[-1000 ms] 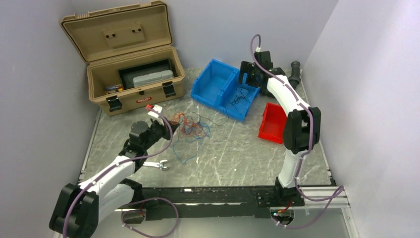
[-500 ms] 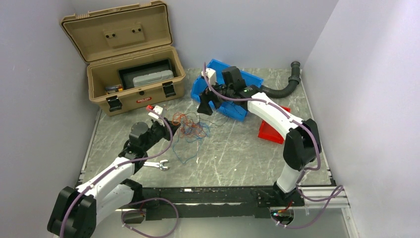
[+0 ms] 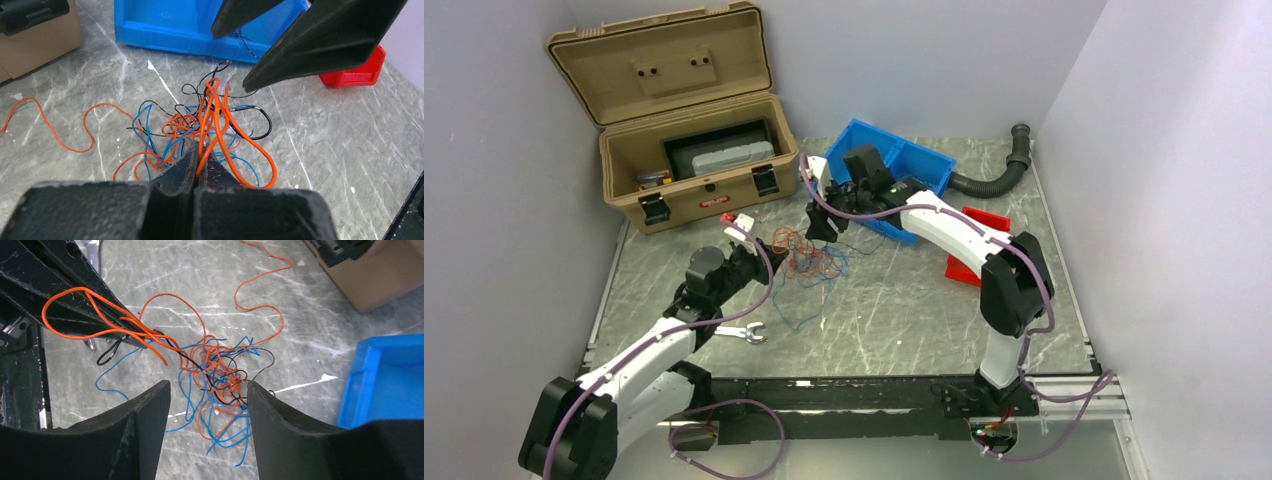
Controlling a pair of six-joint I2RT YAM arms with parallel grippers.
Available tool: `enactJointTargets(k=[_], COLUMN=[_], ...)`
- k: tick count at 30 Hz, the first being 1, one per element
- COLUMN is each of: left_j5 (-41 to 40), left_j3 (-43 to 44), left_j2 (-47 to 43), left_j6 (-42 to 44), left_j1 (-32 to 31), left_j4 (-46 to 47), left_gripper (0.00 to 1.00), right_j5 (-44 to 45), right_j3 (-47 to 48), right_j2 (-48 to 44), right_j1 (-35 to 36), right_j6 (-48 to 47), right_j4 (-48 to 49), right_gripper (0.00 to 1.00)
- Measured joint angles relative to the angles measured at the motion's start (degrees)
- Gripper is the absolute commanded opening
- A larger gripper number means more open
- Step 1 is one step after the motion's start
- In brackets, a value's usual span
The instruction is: Untangle the cables
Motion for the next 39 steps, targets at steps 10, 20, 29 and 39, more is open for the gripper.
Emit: enactJointTargets(k=[10,20,29,39], left_j5=[-0.59,-5.81,-8.41,-9.73], left_j3=[0.0,0.04,0.04,0.04], left_j2=[0.02,0.17,1.38,2.43], left_j6=[0.11,-0.04,-0.68,-0.85], left_j1=[-0.13,-0.13,-0.2,-0.2], left_j4=[-0.37,-2.03,-2.05,-3.13], left_gripper=[0.0,0.0,0.0,0.0], right_j5=[0.09,6.82,23.76,31.82], right_j3=[1.92,-4.98,-9.7,1.6], right_j2=[4.07,-0.46,-11.21,-11.74], right_j1=[0.76,-2.51,-18.95,-23.85], right_j6=[-0.5,4.96,19.37,27.52], right_j4=[-0.68,2.56,7.85,5.7], right_gripper=[0.0,0.0,0.0,0.0])
